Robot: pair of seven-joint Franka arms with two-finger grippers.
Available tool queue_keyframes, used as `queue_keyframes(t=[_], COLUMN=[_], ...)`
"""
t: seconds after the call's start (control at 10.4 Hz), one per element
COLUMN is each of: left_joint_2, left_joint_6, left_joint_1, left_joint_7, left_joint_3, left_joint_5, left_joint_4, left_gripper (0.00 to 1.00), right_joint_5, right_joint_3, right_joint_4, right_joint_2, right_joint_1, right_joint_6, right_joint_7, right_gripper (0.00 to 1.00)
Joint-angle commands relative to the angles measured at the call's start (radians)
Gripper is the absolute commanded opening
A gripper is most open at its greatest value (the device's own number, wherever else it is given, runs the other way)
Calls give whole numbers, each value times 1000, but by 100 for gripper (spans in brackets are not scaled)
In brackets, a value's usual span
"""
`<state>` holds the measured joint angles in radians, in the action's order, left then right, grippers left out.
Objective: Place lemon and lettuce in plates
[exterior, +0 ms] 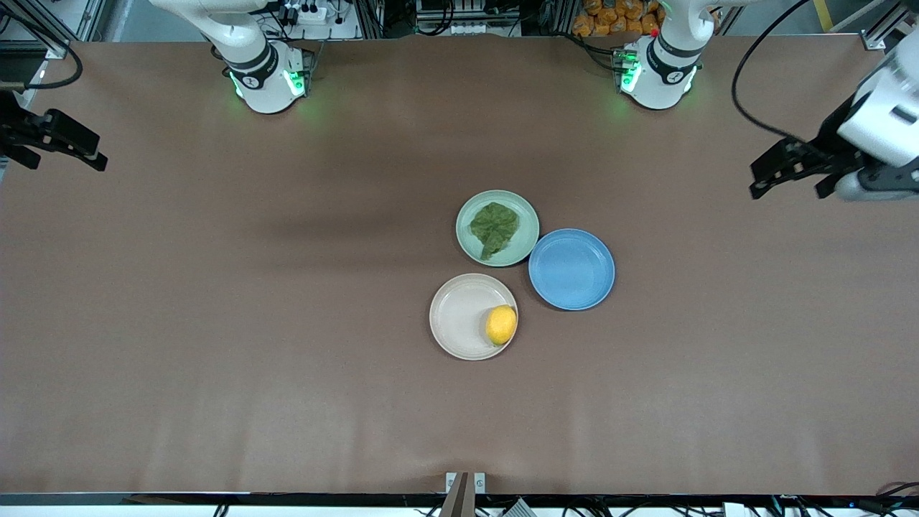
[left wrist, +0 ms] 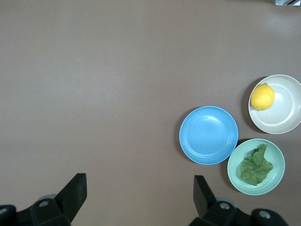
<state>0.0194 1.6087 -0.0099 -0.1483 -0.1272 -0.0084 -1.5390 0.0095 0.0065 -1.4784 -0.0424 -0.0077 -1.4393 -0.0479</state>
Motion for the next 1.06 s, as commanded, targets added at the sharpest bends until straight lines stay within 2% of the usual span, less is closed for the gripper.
queue_keyframes(t=[0.0,0.1,0.29,0.96], left_joint_2=[-16,-15,-10,5], left_joint_6=[-44,-55,-59,-102], left_joint_1=[5,5,5,5], left_joint_7=[89,110,111,110], left_joint_3=[-3,-6,-6,-6], left_joint_5=[42,42,31,30], left_joint_4=[37,37,52,69], left_gripper=[100,100,100,100], right_joint_5=[-8,-8,-6,-8], right_joint_3=[20,24,27,26], right_joint_4=[-148,-252,-194,-188], right_joint_2=[-112,-169,-139,-126], right_joint_1=[-23,-26,-31,-35], right_joint_6=[-109,-195,-121,-110], right_joint_7=[20,20,13,25], right_gripper=[100,100,100,100])
